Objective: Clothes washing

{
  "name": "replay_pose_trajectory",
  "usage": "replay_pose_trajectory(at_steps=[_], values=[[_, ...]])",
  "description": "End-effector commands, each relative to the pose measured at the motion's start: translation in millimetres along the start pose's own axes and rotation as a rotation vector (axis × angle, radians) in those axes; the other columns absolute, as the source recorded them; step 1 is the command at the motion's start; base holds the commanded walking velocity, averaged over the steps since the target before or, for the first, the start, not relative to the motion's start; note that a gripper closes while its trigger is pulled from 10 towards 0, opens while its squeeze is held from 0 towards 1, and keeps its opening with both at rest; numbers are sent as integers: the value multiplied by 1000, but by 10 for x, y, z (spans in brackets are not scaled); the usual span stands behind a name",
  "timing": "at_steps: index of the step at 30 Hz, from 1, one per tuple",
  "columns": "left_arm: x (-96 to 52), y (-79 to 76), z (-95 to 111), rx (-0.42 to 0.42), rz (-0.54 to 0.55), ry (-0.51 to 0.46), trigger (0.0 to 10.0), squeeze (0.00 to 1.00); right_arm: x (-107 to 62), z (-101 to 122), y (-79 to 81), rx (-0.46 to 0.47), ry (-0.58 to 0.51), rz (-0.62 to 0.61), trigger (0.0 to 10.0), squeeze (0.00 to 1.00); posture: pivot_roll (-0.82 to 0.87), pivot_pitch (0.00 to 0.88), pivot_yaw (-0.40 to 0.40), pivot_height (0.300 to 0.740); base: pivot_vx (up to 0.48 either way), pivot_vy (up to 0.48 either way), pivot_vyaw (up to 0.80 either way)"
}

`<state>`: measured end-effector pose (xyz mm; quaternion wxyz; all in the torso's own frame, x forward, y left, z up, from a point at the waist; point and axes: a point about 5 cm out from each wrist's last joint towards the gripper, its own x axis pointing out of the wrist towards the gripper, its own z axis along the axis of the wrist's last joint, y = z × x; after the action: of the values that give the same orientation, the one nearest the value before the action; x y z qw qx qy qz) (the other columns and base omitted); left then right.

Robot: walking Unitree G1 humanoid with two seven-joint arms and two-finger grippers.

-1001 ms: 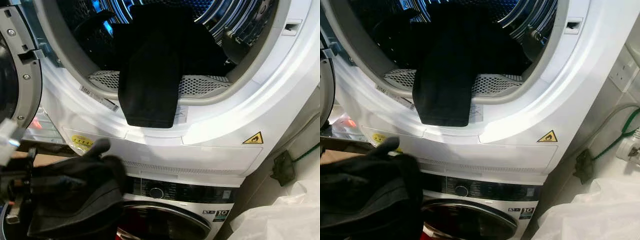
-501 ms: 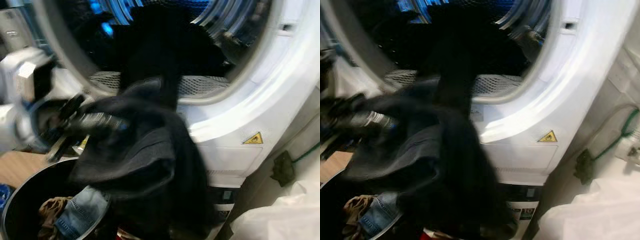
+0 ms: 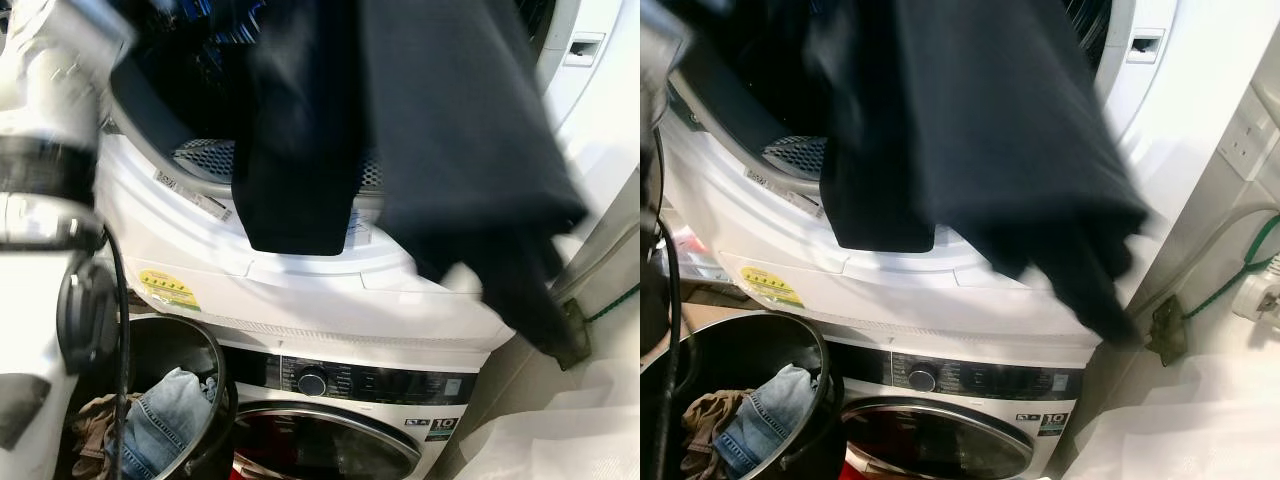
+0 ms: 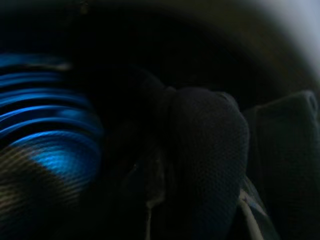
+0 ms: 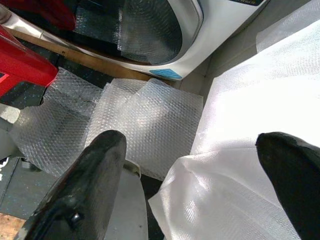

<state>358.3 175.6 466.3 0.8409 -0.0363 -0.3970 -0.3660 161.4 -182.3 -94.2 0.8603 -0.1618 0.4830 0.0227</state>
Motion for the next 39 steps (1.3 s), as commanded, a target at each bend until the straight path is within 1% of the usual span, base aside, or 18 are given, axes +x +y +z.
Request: replay_pose_trajectory(at_steps=[1, 2, 6, 7, 8, 9, 10, 11, 12, 17, 25, 27, 28, 30, 31, 35, 37, 39], values=[[-80, 65, -272, 81, 82, 127, 0, 0, -4, -12, 10, 18, -2, -1, 10000, 0, 98, 0, 47, 740, 0, 0, 0], [-91, 54, -383, 124, 99, 185, 0, 0, -6, -25, 6, 18, 1, -2, 10000, 0, 94, 0, 48, 740, 0, 0, 0], [-122, -35, -747, 144, 123, 312, 0, 0, -18, -86, -10, 32, 10, -15, 10000, 0, 55, 0, 61, 740, 0, 0, 0], [-135, -92, -869, 128, 94, 366, 1922, 0, -21, -106, -13, 37, 14, -19, 10000, 0, 50, 0, 62, 740, 0, 0, 0], [-153, -153, -984, 117, 56, 422, 2667, 0, -26, -126, -16, 41, 18, -22, 10000, 0, 45, 0, 64, 740, 0, 0, 0], [-167, -193, -1057, 111, 29, 458, 2667, 0, -29, -143, -17, 44, 21, -24, 10000, 0, 39, 0, 65, 740, 0, 0, 0], [-182, -250, -1144, 117, -5, 490, 8549, 0, -37, -175, -16, 48, 26, -25, 10000, 0, 28, 0, 69, 740, 0, 0, 0], [-186, -274, -1175, 120, -18, 496, 8549, 0, -40, -190, -16, 49, 28, -26, 10000, 0, 28, 0, 69, 740, 0, 0, 0], [-194, -305, -1224, 115, -29, 511, 10000, 0, -47, -219, -17, 49, 33, -26, 10000, 0, 21, 0, 71, 740, 0, 0, 0], [-240, -431, -1414, 101, -83, 572, 10000, 0, -103, -427, -11, 55, 71, -32, 10000, 0, -15, 3, 83, 740, 0, 0, 0], [-151, -570, -1434, 54, -173, 541, 10000, 0, -195, -698, 16, 36, 116, -23, 10000, 0, -43, 31, 87, 740, 0, 0, 0], [76, -564, -1259, 14, -52, 404, 10000, 0, -222, -763, -16, 48, 115, -40, 10000, 0, -89, 45, 90, 740, 0, 0, 0], [76, -564, -1259, 14, -52, 404, 10000, 0, -222, -763, -16, 48, 115, -40, 10000, 0, -89, 45, 90, 740, 0, 0, 0], [267, -531, -1065, 6, 86, 290, 10000, 0, -247, -818, -60, 59, 113, -61, 10000, 0, -125, 53, 87, 740, 0, 0, 0], [267, -531, -1065, 6, 86, 290, 10000, 0, -247, -818, -60, 59, 113, -61, 10000, 0, -125, 53, 87, 740, 0, 0, 0], [425, -454, -852, -55, 293, 183, 10000, 0, -256, -816, -125, 61, 83, -101, 10000, 0, -156, 71, 84, 740, 0, 0, 0], [445, -495, -895, -92, 278, 212, 10000, 0, -250, -793, -147, 67, 72, -120, 10000, 0, -157, 76, 85, 740, 0, 0, 0], [419, -714, -1153, -54, 81, 383, 10000, 0, -229, -713, -136, 70, 37, -119, 10000, 0, -154, 95, 88, 740, 0, 0, 0]])
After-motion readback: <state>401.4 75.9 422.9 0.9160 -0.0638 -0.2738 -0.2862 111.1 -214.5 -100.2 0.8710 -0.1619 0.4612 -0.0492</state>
